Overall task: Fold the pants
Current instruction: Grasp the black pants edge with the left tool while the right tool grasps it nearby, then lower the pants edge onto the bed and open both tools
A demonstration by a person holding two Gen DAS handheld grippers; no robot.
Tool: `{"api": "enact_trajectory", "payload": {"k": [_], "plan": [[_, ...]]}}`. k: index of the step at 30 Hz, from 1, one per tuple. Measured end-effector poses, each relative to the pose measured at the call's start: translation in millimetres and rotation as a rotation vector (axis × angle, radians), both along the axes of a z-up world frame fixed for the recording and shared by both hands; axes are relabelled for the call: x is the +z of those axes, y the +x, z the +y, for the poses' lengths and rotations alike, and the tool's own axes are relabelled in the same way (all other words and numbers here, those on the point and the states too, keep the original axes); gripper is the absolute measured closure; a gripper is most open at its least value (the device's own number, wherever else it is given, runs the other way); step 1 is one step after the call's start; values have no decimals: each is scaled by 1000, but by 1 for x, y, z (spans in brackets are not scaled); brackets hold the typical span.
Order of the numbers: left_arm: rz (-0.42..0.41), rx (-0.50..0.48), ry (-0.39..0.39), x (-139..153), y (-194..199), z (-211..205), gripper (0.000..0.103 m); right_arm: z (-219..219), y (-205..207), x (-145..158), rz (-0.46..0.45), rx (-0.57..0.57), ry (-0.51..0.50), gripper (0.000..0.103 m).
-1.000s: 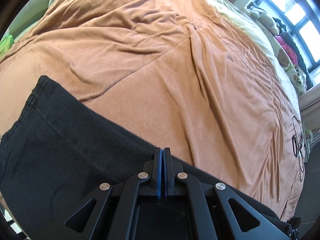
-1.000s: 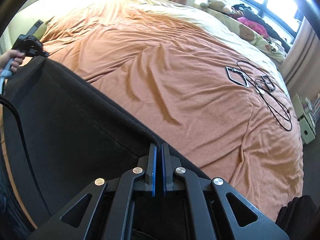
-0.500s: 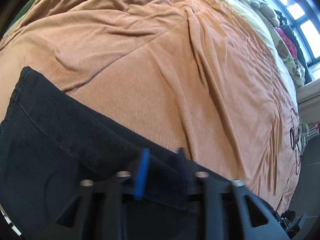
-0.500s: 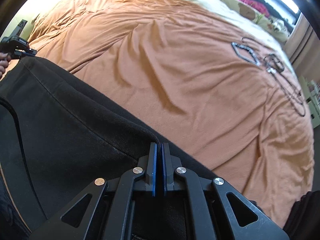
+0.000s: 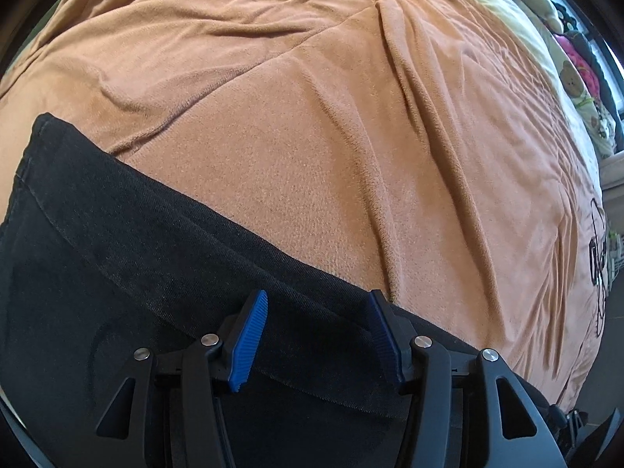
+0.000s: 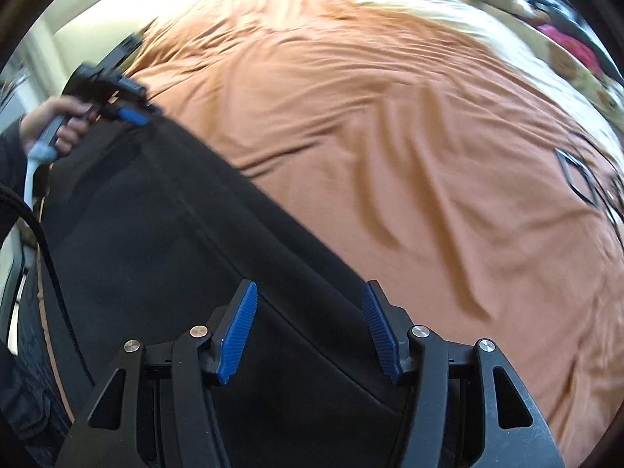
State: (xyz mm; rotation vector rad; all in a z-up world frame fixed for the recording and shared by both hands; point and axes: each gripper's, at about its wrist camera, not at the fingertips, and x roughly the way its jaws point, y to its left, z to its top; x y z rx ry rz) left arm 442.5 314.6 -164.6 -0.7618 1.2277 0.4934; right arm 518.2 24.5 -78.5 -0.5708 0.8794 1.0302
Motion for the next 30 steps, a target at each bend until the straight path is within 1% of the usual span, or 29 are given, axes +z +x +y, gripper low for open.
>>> {"api": "enact_trajectory", "payload": {"k": [4, 7, 10, 11, 14, 15, 16, 17, 18, 19, 20, 21, 22, 30], "plan": [[8, 1, -12, 0, 1, 1, 49, 36, 3, -14, 29, 57, -22, 49], [9, 6, -19, -1, 1, 0, 49, 52, 8, -21, 42, 83, -34, 49], [12, 5, -16, -1, -1, -1, 51, 67, 10, -24, 55, 112, -34, 52], [13, 3, -15, -1, 0, -1, 53, 72, 10, -26, 63, 123, -35, 54], [23, -3, -20, -2, 0, -1, 58, 87, 8, -30, 69, 146, -50, 55], [28, -7, -18, -2, -1, 0, 62, 94, 8, -33, 73, 151, -58, 56], [34, -10, -13, -2, -2, 1, 65, 98, 10, -36, 78, 154, -67, 62], [40, -11, -8, -2, -3, 1, 70, 102, 10, -38, 81, 154, -74, 69], [43, -8, -6, -2, -5, 3, 78, 106, 11, -40, 81, 154, -80, 73], [35, 0, -11, -2, -7, 5, 84, 109, 11, -41, 76, 154, -84, 84], [14, 6, -34, -2, -10, 8, 97, 111, 11, -41, 68, 153, -87, 96], [-6, 12, -63, -2, -14, 11, 98, 112, 10, -40, 59, 155, -83, 99], [-23, 20, -73, -1, -17, 13, 99, 112, 8, -38, 45, 156, -74, 103], [-131, 44, -74, 19, -36, 16, 102, 113, -6, -15, -65, 112, -35, 103]]}}
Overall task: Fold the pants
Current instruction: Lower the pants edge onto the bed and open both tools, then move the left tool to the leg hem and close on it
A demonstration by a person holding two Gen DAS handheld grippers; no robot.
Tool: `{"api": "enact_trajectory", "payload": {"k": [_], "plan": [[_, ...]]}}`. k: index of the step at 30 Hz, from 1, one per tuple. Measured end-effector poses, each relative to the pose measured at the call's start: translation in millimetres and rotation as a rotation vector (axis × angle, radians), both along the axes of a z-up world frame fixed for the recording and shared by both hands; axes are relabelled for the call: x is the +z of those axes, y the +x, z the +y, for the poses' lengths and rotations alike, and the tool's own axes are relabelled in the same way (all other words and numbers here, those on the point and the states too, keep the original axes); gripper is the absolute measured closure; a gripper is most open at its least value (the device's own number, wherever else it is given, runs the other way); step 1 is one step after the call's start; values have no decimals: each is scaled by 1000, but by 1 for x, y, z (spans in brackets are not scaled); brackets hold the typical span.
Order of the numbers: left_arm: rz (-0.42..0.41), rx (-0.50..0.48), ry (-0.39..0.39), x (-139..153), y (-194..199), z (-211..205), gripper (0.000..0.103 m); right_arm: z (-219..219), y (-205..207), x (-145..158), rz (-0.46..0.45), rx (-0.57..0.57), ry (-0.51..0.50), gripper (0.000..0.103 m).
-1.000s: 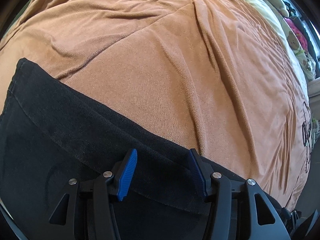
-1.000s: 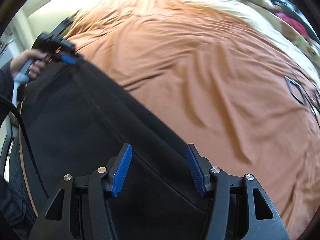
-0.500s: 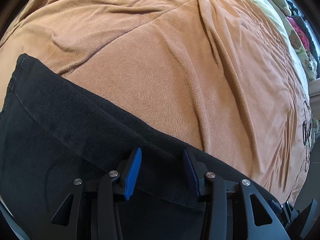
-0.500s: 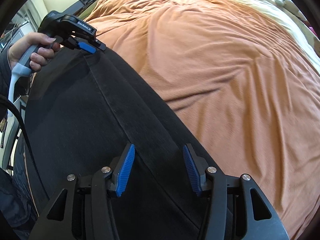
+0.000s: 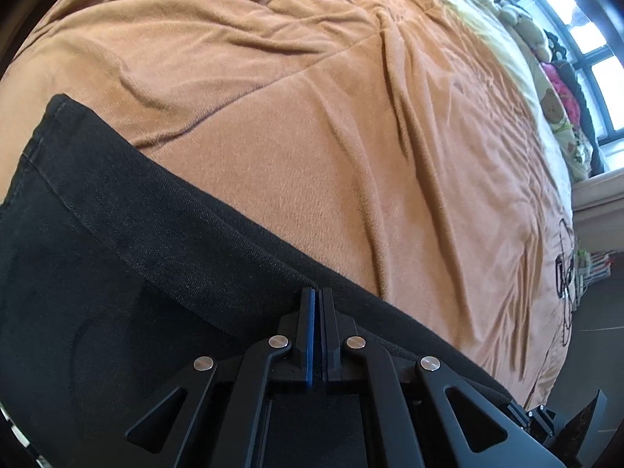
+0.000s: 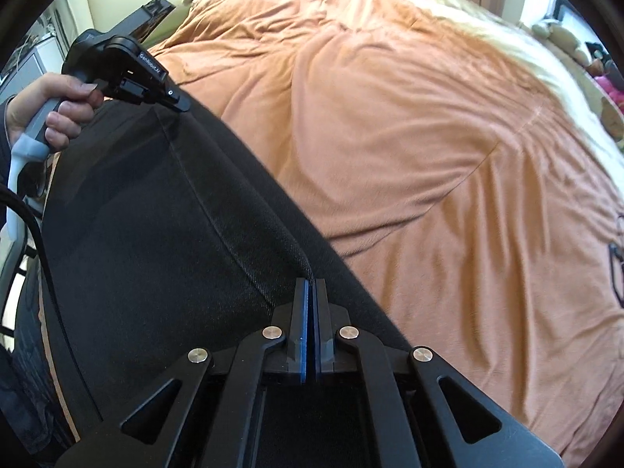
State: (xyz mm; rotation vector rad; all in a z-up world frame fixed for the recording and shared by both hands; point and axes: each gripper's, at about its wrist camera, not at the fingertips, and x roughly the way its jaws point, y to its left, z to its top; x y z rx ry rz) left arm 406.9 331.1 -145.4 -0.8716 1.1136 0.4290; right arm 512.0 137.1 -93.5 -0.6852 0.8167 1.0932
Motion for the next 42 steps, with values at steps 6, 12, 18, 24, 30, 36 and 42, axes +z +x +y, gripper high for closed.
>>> {"api": "enact_trajectory", "payload": {"k": [6, 12, 18, 24, 30, 36, 42], "plan": [[-33, 4, 16, 8, 9, 3, 102, 6, 3, 1, -34, -59, 3, 103], [-13, 7, 10, -8, 23, 4, 102, 18, 4, -15, -43, -111, -37, 103], [8, -3, -5, -25, 27, 7, 99, 34, 19, -43, -9, -186, -76, 103], [23, -63, 28, -8, 18, 3, 69, 24, 17, -28, 22, -271, -26, 87], [-3, -122, 73, 9, -11, 0, 56, -21, 0, 0, 63, -320, 37, 87], [-20, -151, 87, 17, -46, -4, 56, -65, -26, 15, 86, -379, 79, 83], [-44, -174, 111, 21, -83, -4, 56, -107, -61, 33, 70, -444, 138, 48]]}}
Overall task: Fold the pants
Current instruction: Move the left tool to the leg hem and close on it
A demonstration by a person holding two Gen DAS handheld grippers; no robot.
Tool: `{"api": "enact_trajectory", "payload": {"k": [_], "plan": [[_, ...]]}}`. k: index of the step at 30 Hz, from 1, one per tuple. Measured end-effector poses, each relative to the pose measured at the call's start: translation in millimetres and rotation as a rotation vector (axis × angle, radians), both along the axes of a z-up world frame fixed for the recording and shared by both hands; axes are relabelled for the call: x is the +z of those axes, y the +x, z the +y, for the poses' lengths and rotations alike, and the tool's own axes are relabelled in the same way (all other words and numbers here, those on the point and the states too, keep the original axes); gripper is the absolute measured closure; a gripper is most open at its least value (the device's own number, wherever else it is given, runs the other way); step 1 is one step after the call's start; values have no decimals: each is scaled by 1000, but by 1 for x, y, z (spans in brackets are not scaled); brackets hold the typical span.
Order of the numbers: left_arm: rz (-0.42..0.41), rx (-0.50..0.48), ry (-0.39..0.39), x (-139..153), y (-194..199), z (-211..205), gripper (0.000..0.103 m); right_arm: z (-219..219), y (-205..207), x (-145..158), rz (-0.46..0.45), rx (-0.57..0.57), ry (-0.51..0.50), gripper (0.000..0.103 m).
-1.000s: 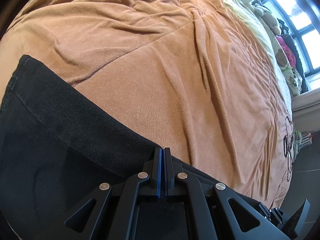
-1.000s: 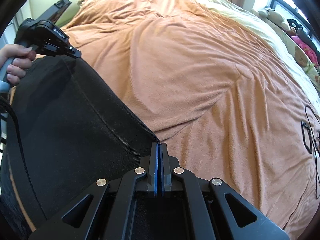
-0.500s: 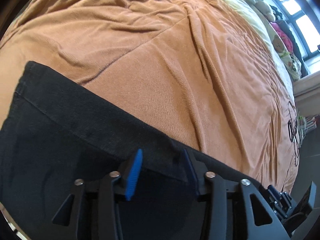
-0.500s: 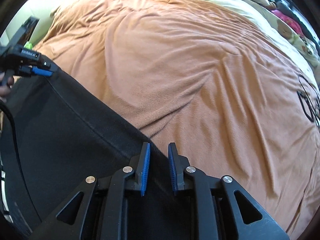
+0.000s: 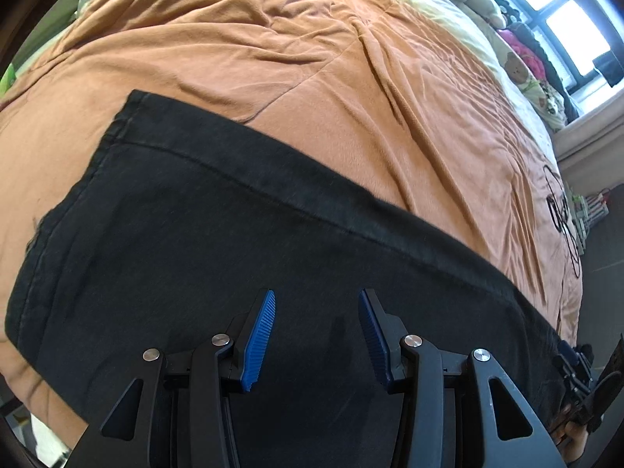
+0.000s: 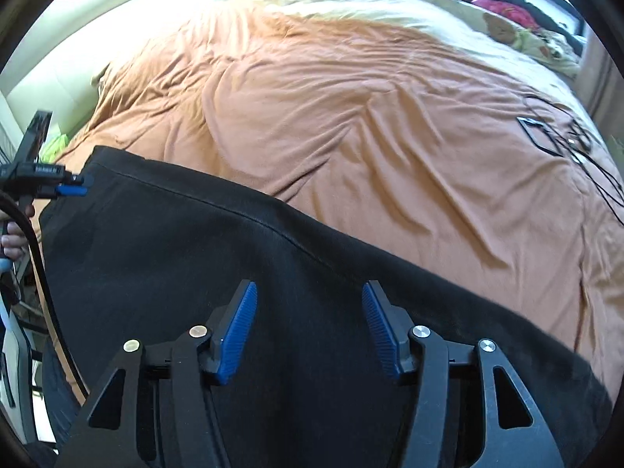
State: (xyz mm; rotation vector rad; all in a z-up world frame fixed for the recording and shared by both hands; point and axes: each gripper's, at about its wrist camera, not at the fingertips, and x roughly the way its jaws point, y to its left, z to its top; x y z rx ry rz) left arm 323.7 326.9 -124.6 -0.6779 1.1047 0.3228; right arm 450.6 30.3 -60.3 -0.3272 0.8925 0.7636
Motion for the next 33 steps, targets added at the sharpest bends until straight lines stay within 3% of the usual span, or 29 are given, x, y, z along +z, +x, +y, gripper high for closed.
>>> {"api": "enact_trajectory", "payload": {"k": [10, 21, 33], "plan": [[-52, 8, 46, 5, -61, 13, 52, -60, -65, 11, 30, -68, 60, 48], [-112, 116, 50, 4, -137, 53, 49, -86, -128, -1, 15, -106, -10, 44], [-166, 262, -56, -16, -205, 100, 49, -95, -161, -14, 53, -169, 25, 44]]}}
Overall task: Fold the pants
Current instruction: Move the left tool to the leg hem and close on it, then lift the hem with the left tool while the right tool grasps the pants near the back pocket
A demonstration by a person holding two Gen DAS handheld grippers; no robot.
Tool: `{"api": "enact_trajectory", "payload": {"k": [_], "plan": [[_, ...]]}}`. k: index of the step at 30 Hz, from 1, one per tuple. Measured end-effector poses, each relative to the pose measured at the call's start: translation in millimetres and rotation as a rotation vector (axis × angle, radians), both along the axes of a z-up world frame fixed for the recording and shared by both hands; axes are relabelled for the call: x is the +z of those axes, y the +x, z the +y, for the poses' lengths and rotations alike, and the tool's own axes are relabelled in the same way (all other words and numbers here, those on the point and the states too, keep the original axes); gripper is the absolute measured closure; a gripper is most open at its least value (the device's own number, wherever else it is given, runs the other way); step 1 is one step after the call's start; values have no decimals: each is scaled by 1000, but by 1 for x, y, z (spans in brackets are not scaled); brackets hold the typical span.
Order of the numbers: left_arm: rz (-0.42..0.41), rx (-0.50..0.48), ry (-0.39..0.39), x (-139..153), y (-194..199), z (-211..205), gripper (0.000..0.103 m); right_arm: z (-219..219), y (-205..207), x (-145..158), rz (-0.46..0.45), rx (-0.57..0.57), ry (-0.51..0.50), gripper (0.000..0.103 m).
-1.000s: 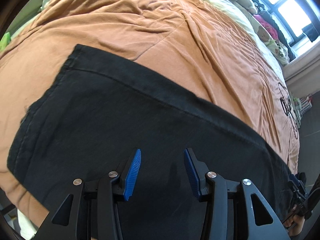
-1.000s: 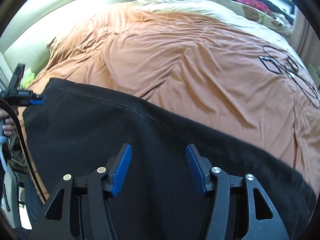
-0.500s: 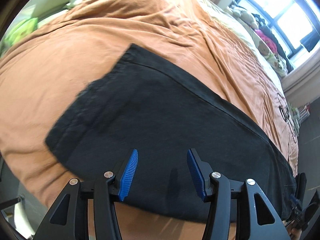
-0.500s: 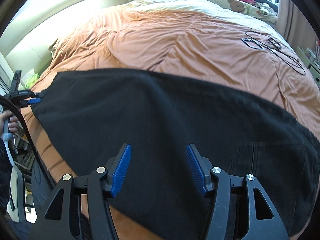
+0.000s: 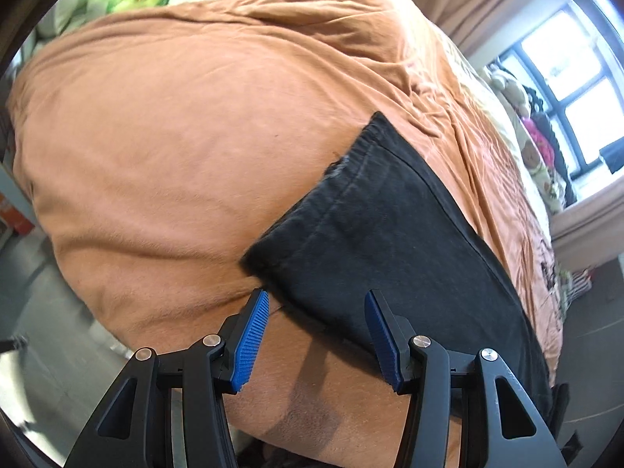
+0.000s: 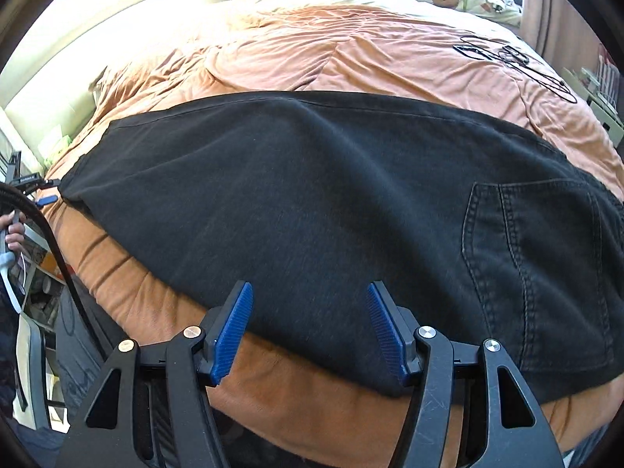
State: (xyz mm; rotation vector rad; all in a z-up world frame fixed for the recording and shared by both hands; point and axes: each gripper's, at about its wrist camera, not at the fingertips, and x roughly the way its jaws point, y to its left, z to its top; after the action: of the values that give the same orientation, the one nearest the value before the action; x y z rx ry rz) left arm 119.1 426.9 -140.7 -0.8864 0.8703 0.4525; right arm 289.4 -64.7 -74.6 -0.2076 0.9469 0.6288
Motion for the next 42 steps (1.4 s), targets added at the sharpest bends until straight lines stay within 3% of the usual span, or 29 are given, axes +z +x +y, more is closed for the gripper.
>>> {"api": "enact_trajectory", "payload": {"k": [6, 13, 14, 15, 17, 21, 25, 29, 38, 40, 42], "plan": [[-46, 17, -102, -21, -1, 0, 49, -9, -9, -10, 30, -34, 15, 44], [-128, 84, -120, -32, 9, 5, 50, -18, -15, -17, 38, -92, 18, 44], [-130, 97, -112, -33, 11, 7, 60, -18, -17, -18, 37, -93, 13, 44], [-117, 118, -98, -34, 11, 9, 81, -17, -19, -19, 33, -91, 4, 44], [-128, 132, -105, -36, 11, 13, 95, -12, -24, -20, 15, -81, -28, 44], [-207, 150, -53, -16, 5, 16, 98, -5, -31, -22, -17, -72, -82, 42], [-252, 149, -17, 10, 7, 22, 99, 5, -35, -23, -57, -83, -140, 37], [-244, 140, -9, 19, 19, 27, 99, 10, -37, -26, -92, -102, -200, 33], [-158, 133, -67, -10, 21, 30, 98, -27, -43, -6, -63, -143, -13, 33], [-151, 128, -92, -15, 17, 28, 95, -27, -46, -2, -66, -139, 15, 33], [-151, 134, -116, -20, 14, 28, 84, -31, -46, -1, -70, -132, 30, 33]]}}
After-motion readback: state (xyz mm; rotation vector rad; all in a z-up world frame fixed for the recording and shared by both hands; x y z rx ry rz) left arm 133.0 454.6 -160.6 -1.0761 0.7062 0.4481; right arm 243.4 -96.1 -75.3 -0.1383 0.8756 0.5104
